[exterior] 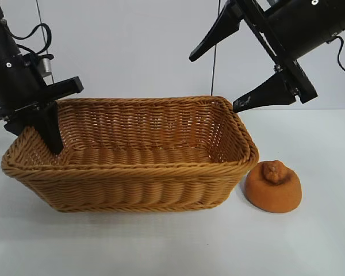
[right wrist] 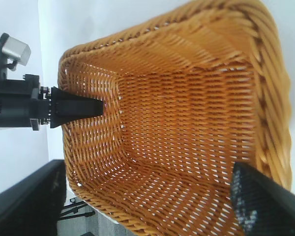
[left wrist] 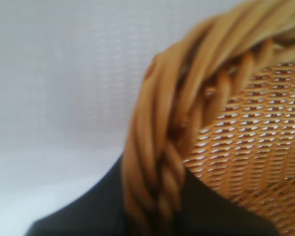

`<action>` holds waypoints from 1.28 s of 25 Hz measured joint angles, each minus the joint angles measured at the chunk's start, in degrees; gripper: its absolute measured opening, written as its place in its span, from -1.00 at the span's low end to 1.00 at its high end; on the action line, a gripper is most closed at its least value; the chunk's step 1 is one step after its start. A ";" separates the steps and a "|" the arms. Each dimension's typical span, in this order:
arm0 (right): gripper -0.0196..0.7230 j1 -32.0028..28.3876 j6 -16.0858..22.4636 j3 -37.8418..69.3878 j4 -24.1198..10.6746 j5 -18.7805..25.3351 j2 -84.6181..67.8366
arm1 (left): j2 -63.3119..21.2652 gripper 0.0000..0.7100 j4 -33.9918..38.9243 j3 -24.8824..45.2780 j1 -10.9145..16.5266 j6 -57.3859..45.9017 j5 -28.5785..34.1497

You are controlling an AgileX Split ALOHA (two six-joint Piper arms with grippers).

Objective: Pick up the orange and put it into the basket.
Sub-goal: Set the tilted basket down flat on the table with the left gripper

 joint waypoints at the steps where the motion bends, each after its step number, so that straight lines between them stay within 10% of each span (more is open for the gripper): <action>1: 0.72 0.00 0.00 0.00 0.00 0.00 0.00 | 0.43 -0.76 -0.01 0.00 -0.08 0.05 -0.58; 14: 0.72 0.00 0.00 0.00 0.00 0.00 0.00 | 5.77 -0.74 -0.29 -0.14 -0.08 1.21 -5.45; 22: 0.72 0.00 0.04 0.00 0.00 0.00 0.00 | 5.77 0.62 -1.16 -0.73 -0.08 1.21 -4.18; 32: 0.72 0.00 0.04 0.00 0.00 0.00 0.00 | -1.19 0.80 6.25 -6.15 -0.08 1.21 2.76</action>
